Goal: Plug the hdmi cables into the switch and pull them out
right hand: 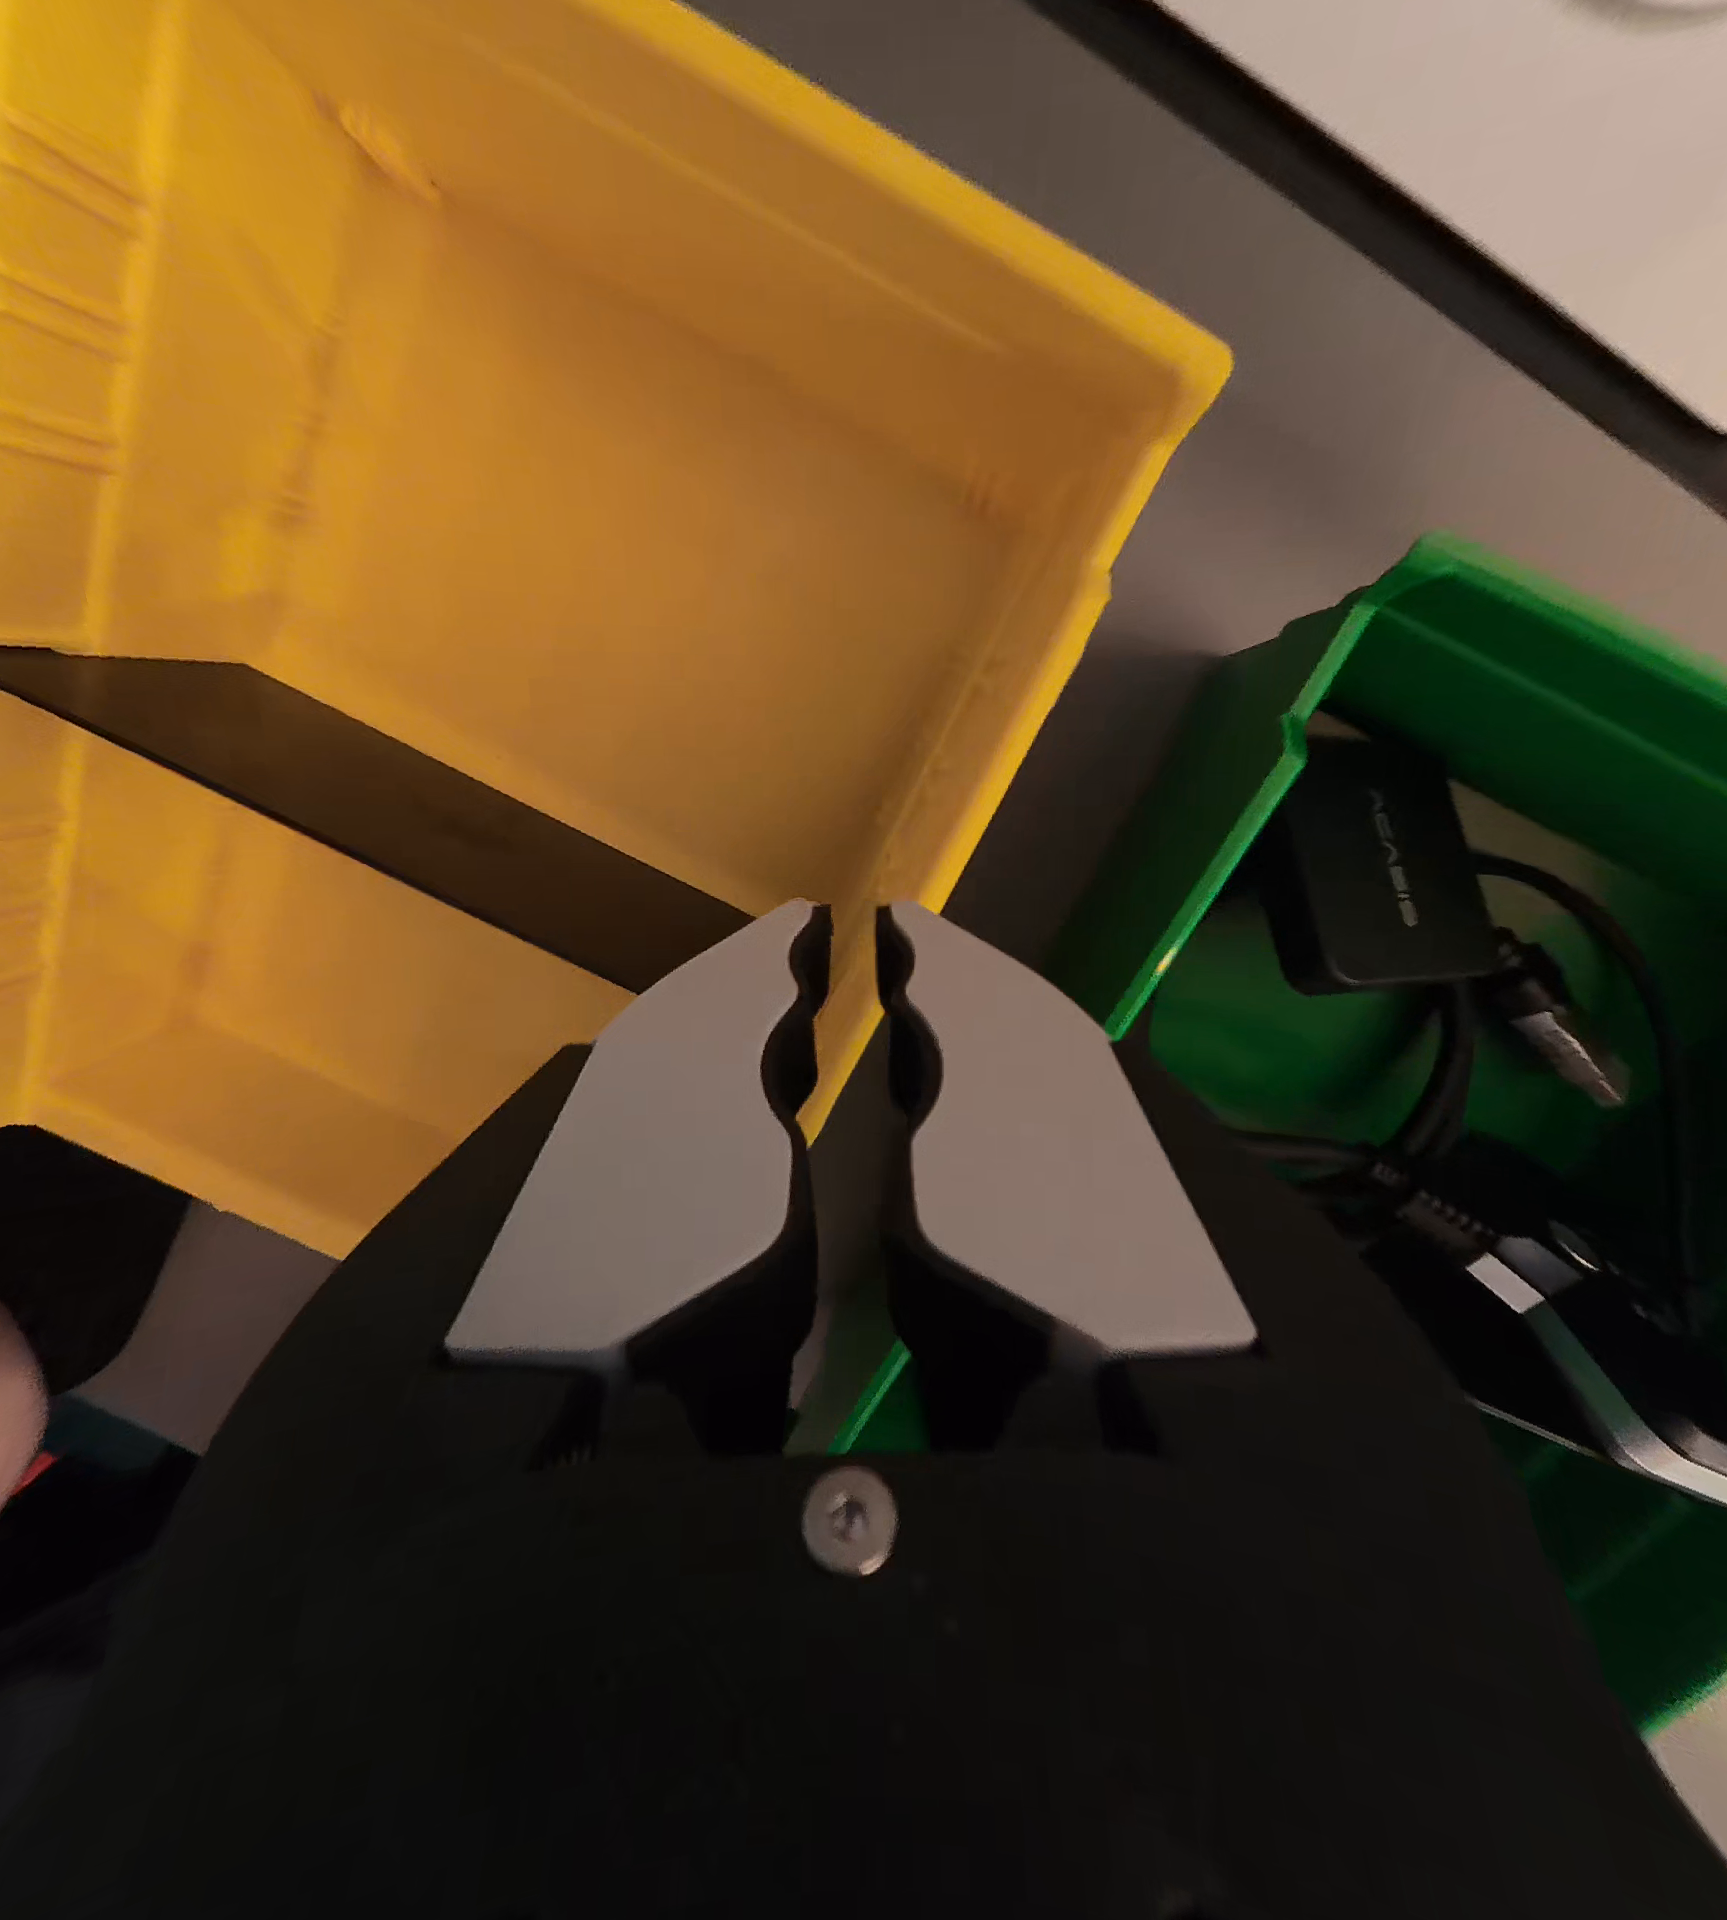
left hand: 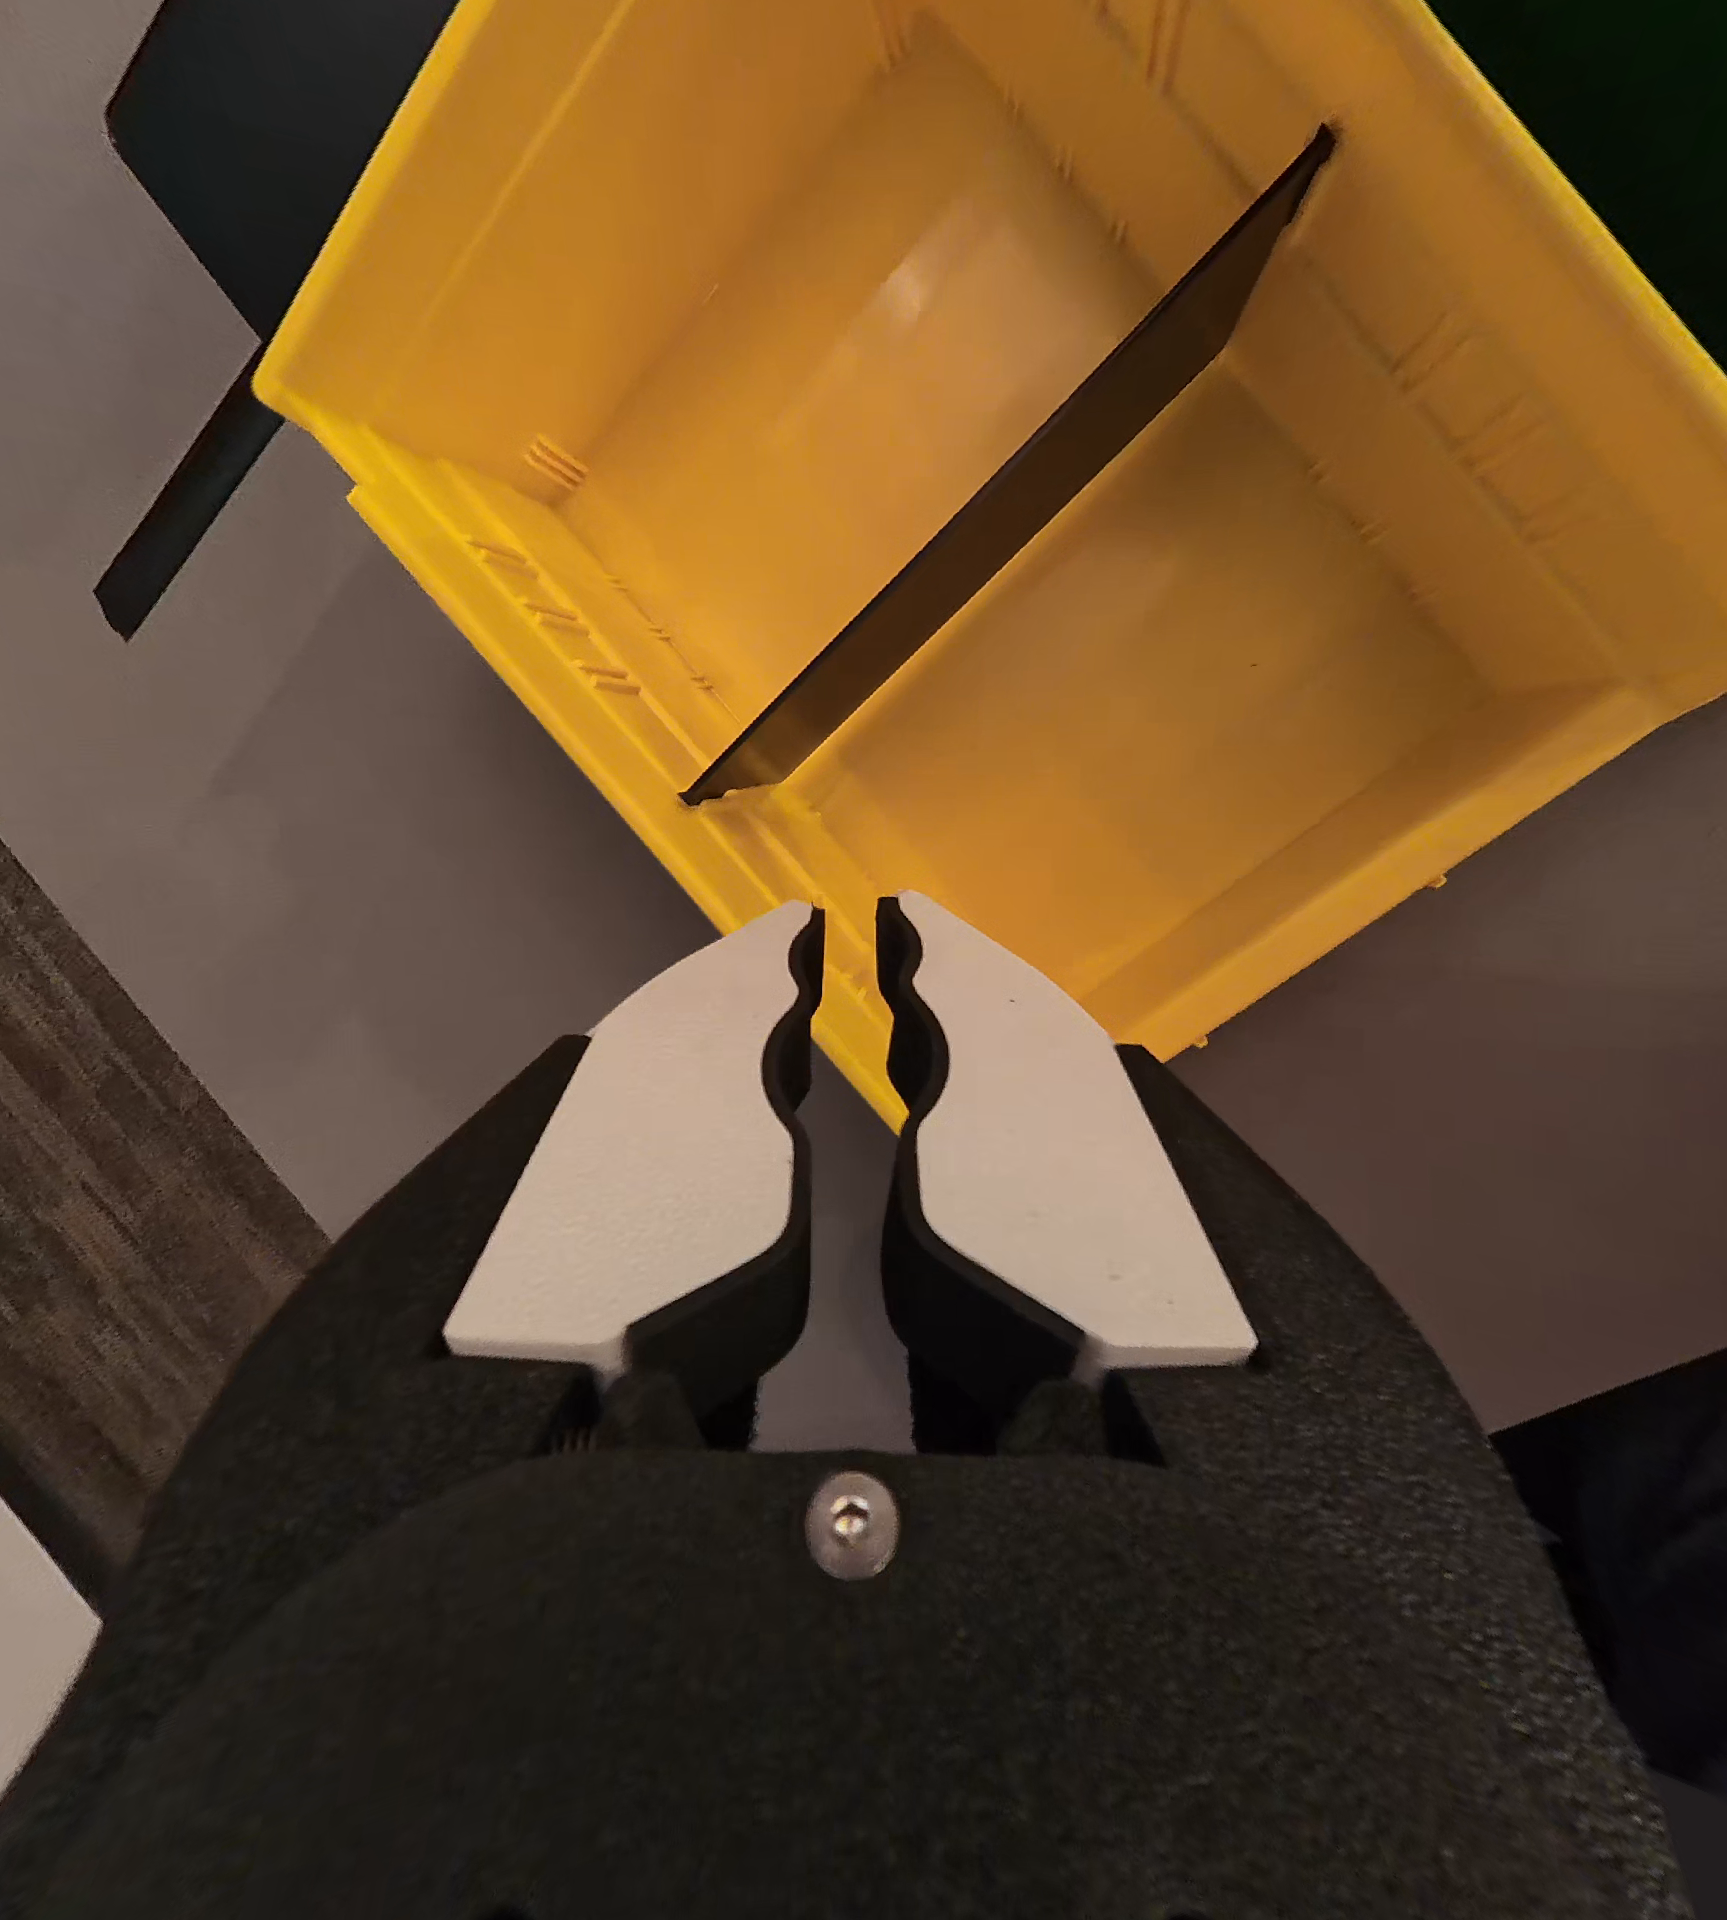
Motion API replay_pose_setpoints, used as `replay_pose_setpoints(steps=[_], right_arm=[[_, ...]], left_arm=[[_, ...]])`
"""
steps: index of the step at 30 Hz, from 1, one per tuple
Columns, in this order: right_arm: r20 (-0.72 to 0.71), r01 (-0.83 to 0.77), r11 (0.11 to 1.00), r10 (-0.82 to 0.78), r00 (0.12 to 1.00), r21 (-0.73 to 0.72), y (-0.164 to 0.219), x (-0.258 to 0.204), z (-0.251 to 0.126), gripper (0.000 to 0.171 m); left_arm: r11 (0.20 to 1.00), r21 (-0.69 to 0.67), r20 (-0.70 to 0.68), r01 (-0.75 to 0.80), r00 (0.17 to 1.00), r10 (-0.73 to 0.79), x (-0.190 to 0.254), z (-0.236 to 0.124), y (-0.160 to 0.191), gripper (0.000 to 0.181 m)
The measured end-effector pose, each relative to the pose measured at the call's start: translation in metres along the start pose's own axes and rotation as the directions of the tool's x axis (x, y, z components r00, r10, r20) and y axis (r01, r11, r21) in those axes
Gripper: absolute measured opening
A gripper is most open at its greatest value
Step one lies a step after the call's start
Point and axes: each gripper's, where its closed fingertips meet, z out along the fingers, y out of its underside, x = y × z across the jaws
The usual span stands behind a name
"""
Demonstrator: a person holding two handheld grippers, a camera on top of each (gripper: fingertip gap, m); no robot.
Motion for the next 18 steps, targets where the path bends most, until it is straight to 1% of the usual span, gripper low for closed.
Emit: replay_pose_setpoints(steps=[2, 4, 6, 8, 14, 15, 18], right_arm=[[-0.010, 0.024, 0.999, -0.023, 1.000, 0.030, -0.004, -0.001, -0.006, 0.011], [-0.076, 0.025, 0.999, -0.022, 0.997, 0.033, -0.005, 0.008, -0.007, 0.017], [-0.111, 0.007, 1.000, -0.008, 0.994, -0.007, -0.002, 0.014, 0.003, 0.023], [-0.092, 0.001, 0.998, -0.007, 0.996, -0.070, 0.002, 0.013, 0.020, 0.025], [-0.101, -0.075, 0.977, 0.056, 0.993, -0.199, 0.010, 0.016, 0.062, 0.025], [-0.137, -0.077, 0.978, 0.050, 0.989, -0.194, 0.009, 0.020, 0.064, 0.021], [-0.144, -0.083, 0.979, 0.056, 0.988, -0.185, 0.004, 0.020, 0.066, 0.021]], left_arm=[[1.000, 0.010, -0.005, 0.000, 1.000, 0.000, 0.000, -0.002, 0.001, 0.009], [1.000, 0.019, -0.011, 0.000, 1.000, 0.000, 0.000, -0.004, 0.000, 0.009], [1.000, 0.021, -0.012, -0.001, 1.000, 0.002, 0.001, -0.004, -0.001, 0.009], [1.000, 0.013, -0.014, -0.010, 1.000, 0.010, 0.003, -0.002, -0.001, 0.009], [0.999, -0.007, -0.014, -0.045, 0.999, 0.045, 0.009, 0.002, -0.003, 0.009], [0.999, -0.008, -0.014, -0.050, 0.999, 0.050, 0.010, 0.002, -0.003, 0.009], [0.998, -0.013, -0.025, -0.059, 0.998, 0.058, 0.012, 0.004, -0.004, 0.009]])
